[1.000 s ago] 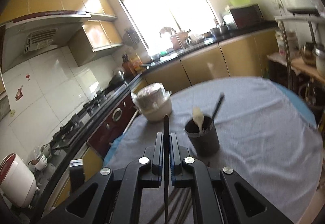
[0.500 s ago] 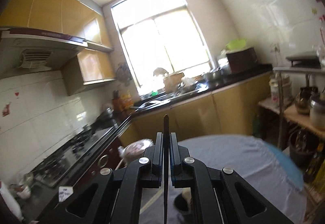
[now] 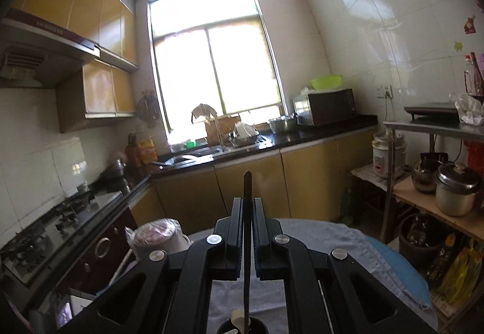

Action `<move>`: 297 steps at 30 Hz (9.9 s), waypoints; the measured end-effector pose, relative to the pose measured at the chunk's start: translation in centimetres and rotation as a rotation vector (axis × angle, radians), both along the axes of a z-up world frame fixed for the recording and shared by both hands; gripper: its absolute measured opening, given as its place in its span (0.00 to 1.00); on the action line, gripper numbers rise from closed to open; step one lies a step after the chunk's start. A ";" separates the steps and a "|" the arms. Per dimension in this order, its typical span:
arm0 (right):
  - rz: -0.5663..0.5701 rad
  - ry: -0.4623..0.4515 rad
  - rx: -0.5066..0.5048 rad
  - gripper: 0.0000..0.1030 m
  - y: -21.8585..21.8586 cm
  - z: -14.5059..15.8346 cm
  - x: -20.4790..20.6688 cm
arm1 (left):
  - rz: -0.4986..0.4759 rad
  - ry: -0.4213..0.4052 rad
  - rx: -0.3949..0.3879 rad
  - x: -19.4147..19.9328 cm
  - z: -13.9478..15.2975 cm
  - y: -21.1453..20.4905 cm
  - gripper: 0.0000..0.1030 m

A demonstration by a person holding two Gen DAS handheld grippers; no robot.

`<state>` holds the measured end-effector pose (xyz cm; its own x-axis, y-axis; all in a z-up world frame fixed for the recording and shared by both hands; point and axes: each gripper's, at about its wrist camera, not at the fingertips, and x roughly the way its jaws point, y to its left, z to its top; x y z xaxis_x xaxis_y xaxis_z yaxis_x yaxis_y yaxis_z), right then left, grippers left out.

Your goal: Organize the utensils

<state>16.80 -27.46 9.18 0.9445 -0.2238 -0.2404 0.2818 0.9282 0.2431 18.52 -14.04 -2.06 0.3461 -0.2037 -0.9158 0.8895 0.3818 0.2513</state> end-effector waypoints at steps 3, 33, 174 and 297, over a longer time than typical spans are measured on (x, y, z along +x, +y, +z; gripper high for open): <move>-0.008 0.039 0.004 0.05 -0.1 -2.1 0.7 | -0.028 -0.004 0.093 0.4 -0.5 -1.1 0.28; -0.016 -0.008 0.252 0.23 -7.1 -3.2 -10.7 | -0.097 -0.048 0.310 3.1 -1.1 -8.2 0.28; 0.394 0.698 0.380 0.06 3.7 -25.9 -17.2 | 0.717 0.109 -0.426 -15.9 -12.6 13.8 0.20; 0.184 -0.002 0.016 0.07 1.2 4.4 -3.4 | 0.381 -0.208 -0.899 1.0 15.6 3.4 0.05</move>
